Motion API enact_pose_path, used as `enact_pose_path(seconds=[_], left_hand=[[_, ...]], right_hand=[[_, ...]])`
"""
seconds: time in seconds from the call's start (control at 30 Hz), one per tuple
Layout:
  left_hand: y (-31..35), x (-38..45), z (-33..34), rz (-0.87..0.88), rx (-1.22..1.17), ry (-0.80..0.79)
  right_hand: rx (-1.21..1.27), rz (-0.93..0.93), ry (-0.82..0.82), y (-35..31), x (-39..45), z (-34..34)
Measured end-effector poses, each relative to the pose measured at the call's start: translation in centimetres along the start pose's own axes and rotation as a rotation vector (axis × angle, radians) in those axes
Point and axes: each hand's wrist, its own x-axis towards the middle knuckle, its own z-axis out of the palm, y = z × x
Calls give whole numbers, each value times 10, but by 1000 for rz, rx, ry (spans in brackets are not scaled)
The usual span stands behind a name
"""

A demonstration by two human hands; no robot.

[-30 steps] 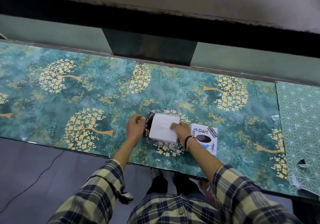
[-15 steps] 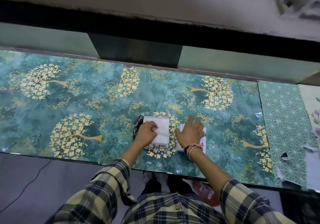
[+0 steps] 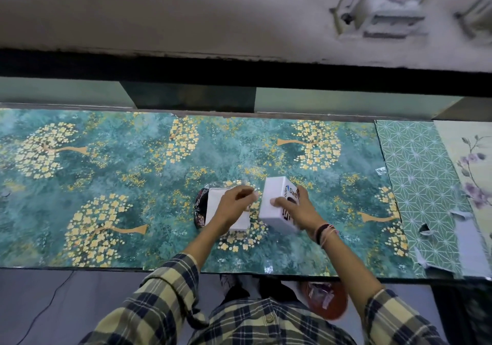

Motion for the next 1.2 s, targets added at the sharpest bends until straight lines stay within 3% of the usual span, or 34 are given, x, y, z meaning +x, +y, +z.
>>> enact_pose_path(seconds=[0.1, 0.3, 0.7, 0.93, 1.1, 1.2], left_hand=[[20, -4, 15, -152, -296, -191], [24, -8, 29, -204, -446, -337], [14, -17, 29, -116, -374, -263], [7, -18, 16, -182, -519, -181], [6, -18, 13, -193, -497, -124], [2, -18, 13, -189, -490, -118]], right_hand=[[257, -34, -128, -9, -14, -14], [357, -69, -181, -6, -22, -20], [578, -56, -369, 25, -19, -12], [826, 70, -419, 57, -16, -26], [747, 206, -189, 61, -10, -30], [547, 246, -42, 65, -9, -30]])
